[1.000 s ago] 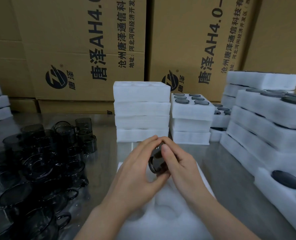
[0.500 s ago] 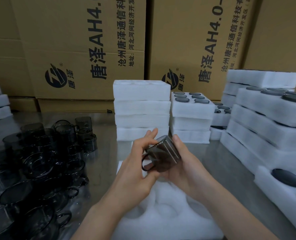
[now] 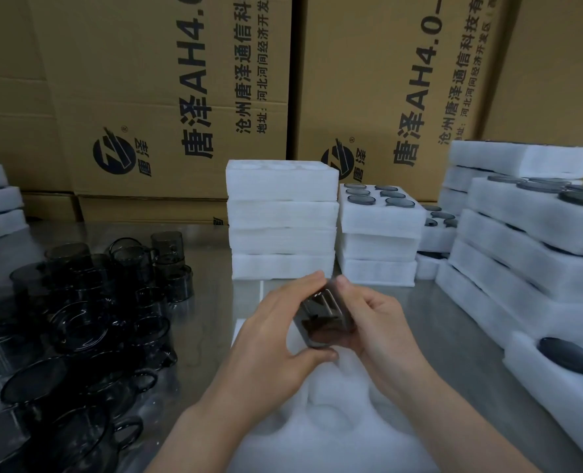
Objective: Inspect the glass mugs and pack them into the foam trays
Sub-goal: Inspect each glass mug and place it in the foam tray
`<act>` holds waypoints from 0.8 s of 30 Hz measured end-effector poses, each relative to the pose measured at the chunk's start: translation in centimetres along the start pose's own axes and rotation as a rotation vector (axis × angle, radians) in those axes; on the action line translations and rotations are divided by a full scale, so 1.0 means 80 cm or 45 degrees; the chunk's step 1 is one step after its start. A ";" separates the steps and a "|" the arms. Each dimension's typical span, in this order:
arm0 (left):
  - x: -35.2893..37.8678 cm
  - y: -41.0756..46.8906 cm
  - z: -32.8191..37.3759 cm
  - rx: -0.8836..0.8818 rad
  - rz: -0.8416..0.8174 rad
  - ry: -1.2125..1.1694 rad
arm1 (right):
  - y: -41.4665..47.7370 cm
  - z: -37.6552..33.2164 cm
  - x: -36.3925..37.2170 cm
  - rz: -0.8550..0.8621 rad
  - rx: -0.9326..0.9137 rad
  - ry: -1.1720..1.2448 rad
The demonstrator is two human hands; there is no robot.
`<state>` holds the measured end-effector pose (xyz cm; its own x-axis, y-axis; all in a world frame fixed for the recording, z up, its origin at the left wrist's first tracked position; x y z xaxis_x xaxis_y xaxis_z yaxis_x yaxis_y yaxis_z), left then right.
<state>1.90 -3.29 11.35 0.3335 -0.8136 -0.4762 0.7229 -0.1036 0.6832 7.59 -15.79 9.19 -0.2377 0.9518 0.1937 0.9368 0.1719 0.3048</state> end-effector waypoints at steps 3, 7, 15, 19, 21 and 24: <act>0.002 0.001 0.009 0.069 -0.038 -0.053 | 0.004 0.002 -0.001 -0.056 0.083 0.098; -0.003 0.001 0.011 0.084 0.021 -0.114 | -0.004 0.016 0.027 -0.375 0.334 0.275; -0.004 0.000 0.000 -0.085 -0.007 -0.100 | 0.001 0.009 0.010 -0.223 0.220 0.288; -0.003 -0.002 0.006 -0.059 -0.003 -0.078 | 0.003 0.009 -0.002 -0.052 0.197 0.229; -0.003 -0.001 0.010 -0.034 0.014 -0.038 | 0.003 0.010 -0.003 -0.035 0.185 0.206; -0.010 0.000 0.004 -0.124 0.088 -0.155 | 0.003 0.009 0.002 -0.075 0.175 0.221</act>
<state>1.48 -2.82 11.92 0.3132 -0.8807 -0.3554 0.7579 0.0062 0.6523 7.94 -15.43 8.60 -0.3225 0.8833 0.3402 0.9433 0.2702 0.1927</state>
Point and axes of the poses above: each hand's wrist, its own y-axis towards the middle knuckle, its own x-axis out of the palm, z = x × y, the point moved 8 cm from there along y, towards the middle knuckle, and after that the axes turned 3 degrees about -x, right-handed, at the moved point
